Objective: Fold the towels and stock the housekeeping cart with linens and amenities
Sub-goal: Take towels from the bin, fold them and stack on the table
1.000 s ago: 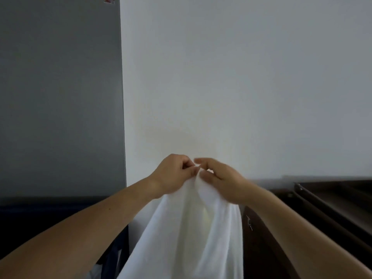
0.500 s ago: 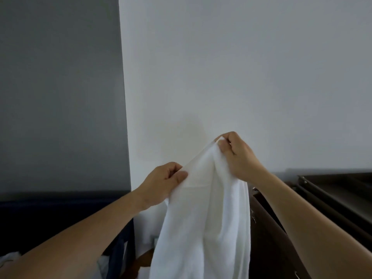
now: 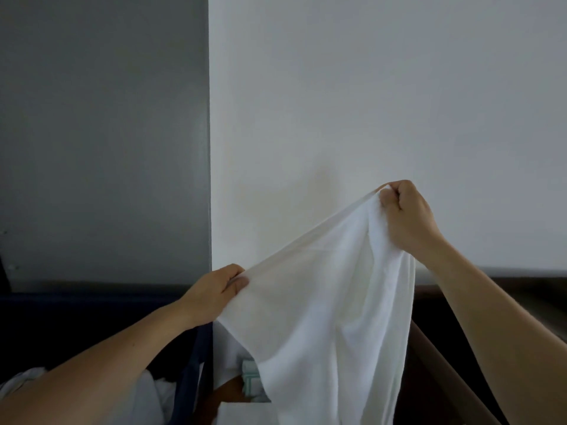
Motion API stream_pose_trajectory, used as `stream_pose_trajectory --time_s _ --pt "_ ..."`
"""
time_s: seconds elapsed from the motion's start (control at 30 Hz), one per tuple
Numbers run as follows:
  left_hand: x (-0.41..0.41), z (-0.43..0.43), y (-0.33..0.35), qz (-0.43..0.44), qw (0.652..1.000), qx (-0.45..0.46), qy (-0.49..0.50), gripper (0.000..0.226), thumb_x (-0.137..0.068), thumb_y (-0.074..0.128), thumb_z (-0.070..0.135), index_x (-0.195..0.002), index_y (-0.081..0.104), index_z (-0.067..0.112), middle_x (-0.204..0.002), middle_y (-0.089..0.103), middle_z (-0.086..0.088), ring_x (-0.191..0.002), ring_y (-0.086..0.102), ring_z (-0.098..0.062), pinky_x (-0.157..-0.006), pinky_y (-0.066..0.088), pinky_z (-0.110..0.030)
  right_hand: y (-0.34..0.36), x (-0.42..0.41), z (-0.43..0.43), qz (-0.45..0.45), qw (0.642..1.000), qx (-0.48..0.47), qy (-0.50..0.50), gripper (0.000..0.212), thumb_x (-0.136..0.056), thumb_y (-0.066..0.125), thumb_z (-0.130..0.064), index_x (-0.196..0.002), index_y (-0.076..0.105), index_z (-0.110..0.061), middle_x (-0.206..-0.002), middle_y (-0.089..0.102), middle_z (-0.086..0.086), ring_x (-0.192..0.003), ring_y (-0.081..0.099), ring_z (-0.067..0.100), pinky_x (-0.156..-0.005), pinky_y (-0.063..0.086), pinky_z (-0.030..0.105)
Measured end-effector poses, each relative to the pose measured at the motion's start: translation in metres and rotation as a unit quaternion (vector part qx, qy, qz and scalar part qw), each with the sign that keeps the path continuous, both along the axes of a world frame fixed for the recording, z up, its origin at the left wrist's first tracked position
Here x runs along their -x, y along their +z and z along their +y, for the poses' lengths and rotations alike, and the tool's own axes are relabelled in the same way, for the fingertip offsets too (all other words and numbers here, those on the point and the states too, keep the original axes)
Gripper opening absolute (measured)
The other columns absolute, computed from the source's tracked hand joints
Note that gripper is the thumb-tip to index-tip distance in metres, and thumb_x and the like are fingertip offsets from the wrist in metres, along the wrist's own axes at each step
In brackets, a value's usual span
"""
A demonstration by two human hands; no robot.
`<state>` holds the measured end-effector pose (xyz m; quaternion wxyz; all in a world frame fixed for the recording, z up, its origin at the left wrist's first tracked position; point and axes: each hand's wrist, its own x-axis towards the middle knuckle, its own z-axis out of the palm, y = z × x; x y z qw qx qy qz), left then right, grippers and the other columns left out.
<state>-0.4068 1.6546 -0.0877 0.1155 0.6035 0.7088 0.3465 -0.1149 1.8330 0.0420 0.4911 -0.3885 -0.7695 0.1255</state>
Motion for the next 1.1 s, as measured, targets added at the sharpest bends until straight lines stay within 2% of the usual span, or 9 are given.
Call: stream_pose_trajectory --time_s 0.17,0.27,0.33,0.43,0.57,0.77,0.87,1.0,1.1 --pt "0.018 -0.008 -0.004 -0.036 0.999 0.015 0.025 0.043 -0.1 0.045 0.043 -0.092 0.057 0.002 -0.088 0.064 -0.018 -0.077 0.06 -0.026 -0.075 0.048 -0.037 -0.001 -0.007 0.006 0.008 1.0 0.014 -0.021 0.016 -0.101 0.038 -0.028 -0.1 0.052 -0.022 -0.088 0.053 -0.019 -0.08 0.051 0.009 -0.066 0.034 0.026" --pt "0.021 -0.009 0.001 -0.162 0.986 -0.016 0.04 0.041 -0.098 0.051 0.039 -0.098 0.062 -0.001 -0.094 0.068 -0.022 -0.08 0.064 -0.031 -0.079 0.053 -0.042 -0.005 -0.011 0.009 0.009 0.999 0.024 -0.03 0.017 -0.1 0.037 -0.029 -0.099 0.053 -0.023 -0.088 0.054 -0.02 -0.079 0.049 -0.003 -0.063 0.034 0.02" --pt "0.02 -0.007 0.005 -0.3 0.95 -0.062 0.051 0.037 -0.1 0.053 0.024 -0.108 0.06 -0.011 -0.099 0.067 -0.027 -0.09 0.064 -0.042 -0.088 0.054 -0.048 -0.007 -0.014 0.012 0.009 0.999 0.03 -0.038 0.018 -0.099 0.037 -0.029 -0.098 0.054 -0.022 -0.088 0.054 -0.019 -0.078 0.049 -0.003 -0.061 0.034 0.019" --pt "0.014 -0.005 0.016 -0.466 0.877 -0.11 0.044 0.038 -0.1 0.051 0.018 -0.122 0.057 -0.012 -0.111 0.065 -0.025 -0.098 0.061 -0.036 -0.094 0.05 -0.051 -0.01 -0.019 0.017 0.009 0.998 0.036 -0.05 0.021 -0.099 0.037 -0.028 -0.1 0.055 -0.018 -0.087 0.055 -0.014 -0.076 0.05 0.003 -0.061 0.034 0.019" --pt "0.004 -0.001 0.034 -0.552 0.821 -0.135 0.056 0.038 -0.099 0.053 0.02 -0.125 0.058 -0.008 -0.12 0.064 -0.022 -0.109 0.06 -0.034 -0.098 0.048 -0.046 -0.016 -0.023 0.016 0.016 0.996 0.062 -0.069 0.02 -0.1 0.041 -0.026 -0.105 0.058 -0.017 -0.095 0.057 -0.005 -0.089 0.054 0.019 -0.064 0.035 0.023" --pt "-0.054 0.028 0.064 -0.499 0.851 -0.124 0.108 0.025 -0.089 0.071 0.02 -0.099 0.068 -0.003 -0.105 0.072 -0.018 -0.099 0.068 -0.034 -0.092 0.055 -0.05 -0.039 0.008 -0.026 -0.01 0.999 0.038 -0.035 0.018 -0.098 0.053 -0.019 -0.103 0.07 -0.014 -0.122 0.054 0.011 -0.108 0.056 0.025 -0.09 0.035 0.022" --pt "-0.094 0.044 0.066 -0.413 0.893 -0.14 0.107 0.028 -0.093 0.067 0.023 -0.083 0.066 -0.004 -0.083 0.066 -0.009 -0.075 0.06 -0.024 -0.071 0.054 -0.04 -0.058 0.031 -0.053 -0.061 0.997 0.038 -0.022 0.022 -0.099 0.052 -0.027 -0.105 0.072 -0.02 -0.111 0.057 0.008 -0.096 0.059 0.027 -0.084 0.04 0.028" --pt "-0.133 0.052 0.047 -0.311 0.941 -0.121 0.053 0.04 -0.099 0.054 0.021 -0.068 0.056 -0.005 -0.065 0.044 -0.009 -0.061 0.04 -0.018 -0.057 0.035 -0.032 -0.078 0.045 -0.07 -0.081 0.996 0.04 -0.007 0.025 -0.098 0.052 -0.025 -0.078 0.066 -0.02 -0.091 0.059 0.006 -0.086 0.059 0.025 -0.073 0.041 0.032" --pt "-0.143 0.054 0.037 -0.278 0.95 -0.131 0.053 0.041 -0.1 0.048 0.018 -0.072 0.056 -0.011 -0.061 0.046 -0.009 -0.057 0.038 -0.017 -0.05 0.031 -0.026 -0.093 0.046 -0.072 -0.055 0.997 0.059 0.0 0.022 -0.098 0.055 -0.028 -0.097 0.074 -0.017 -0.1 0.064 0.003 -0.091 0.061 0.02 -0.08 0.042 0.026"
